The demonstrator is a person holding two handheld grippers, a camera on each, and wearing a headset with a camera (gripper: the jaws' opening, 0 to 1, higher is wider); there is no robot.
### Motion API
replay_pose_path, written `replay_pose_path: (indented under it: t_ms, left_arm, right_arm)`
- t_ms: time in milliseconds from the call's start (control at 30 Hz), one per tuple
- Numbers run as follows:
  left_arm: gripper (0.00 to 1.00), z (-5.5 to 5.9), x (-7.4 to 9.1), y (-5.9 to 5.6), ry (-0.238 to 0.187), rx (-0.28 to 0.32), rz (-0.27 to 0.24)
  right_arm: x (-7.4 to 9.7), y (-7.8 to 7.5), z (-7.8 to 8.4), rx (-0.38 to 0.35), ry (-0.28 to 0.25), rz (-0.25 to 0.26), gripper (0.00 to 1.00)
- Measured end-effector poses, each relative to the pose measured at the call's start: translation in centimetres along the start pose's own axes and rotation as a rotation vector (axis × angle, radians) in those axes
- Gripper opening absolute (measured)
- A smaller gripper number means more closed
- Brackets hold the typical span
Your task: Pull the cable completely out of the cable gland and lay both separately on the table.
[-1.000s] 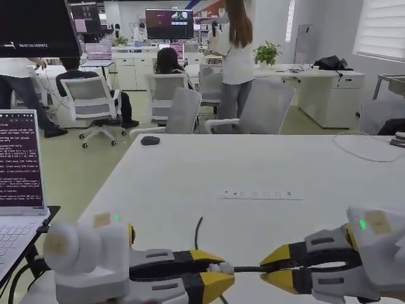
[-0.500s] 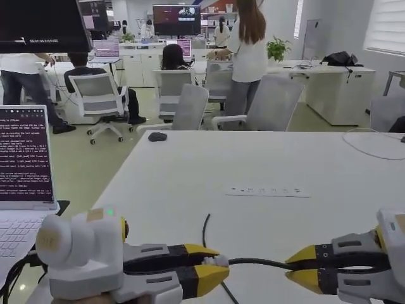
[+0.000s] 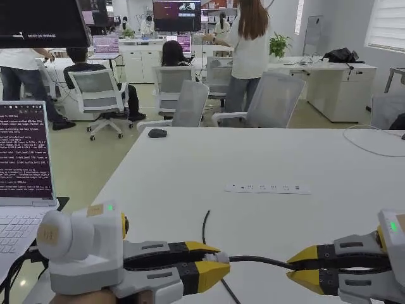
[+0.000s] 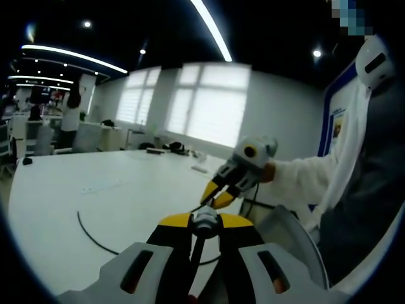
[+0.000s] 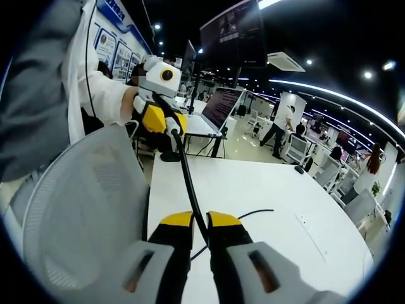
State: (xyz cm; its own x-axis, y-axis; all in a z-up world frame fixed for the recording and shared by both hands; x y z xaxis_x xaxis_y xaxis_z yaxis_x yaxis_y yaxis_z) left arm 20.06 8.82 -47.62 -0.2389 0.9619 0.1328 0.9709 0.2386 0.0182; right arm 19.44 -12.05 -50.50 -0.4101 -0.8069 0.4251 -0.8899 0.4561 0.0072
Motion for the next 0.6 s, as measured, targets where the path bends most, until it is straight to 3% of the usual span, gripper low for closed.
replay_pose_path:
  t_ms: [233, 433, 600]
  left_arm:
    - [0.16, 0.1, -0.3, -0.1, 0.009, -0.007, 0.009]
    - [0.16, 0.1, -0.6, -0.1, 0.009, -0.007, 0.018]
    - [0.16, 0.1, -1.1, -0.4, 0.018, -0.017, 0.036]
  right_arm:
    - [0.1, 0.2, 0.0, -0.016, 0.009, 0.014, 0.12]
    - [-0.7, 1.3, -1.6, 0.029, -0.018, -0.003, 0.22]
    - [-2.1, 2.5, -3.4, 0.074, -0.043, -0.053, 0.22]
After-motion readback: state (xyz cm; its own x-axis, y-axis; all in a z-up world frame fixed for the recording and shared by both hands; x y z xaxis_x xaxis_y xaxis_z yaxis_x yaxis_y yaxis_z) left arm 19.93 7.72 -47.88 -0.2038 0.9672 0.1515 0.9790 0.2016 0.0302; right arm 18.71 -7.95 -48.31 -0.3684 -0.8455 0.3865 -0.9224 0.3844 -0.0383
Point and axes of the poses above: the centre of the closed fingertips' face, and the gripper's own axes: x roughly backward along the fingers, y roughly to its left, z roughly out of its underside, the point moved 7 cm from there along x, roughly backward along the fingers, and after that the axes turned 15 degrees about -x, right-handed, at the moved point
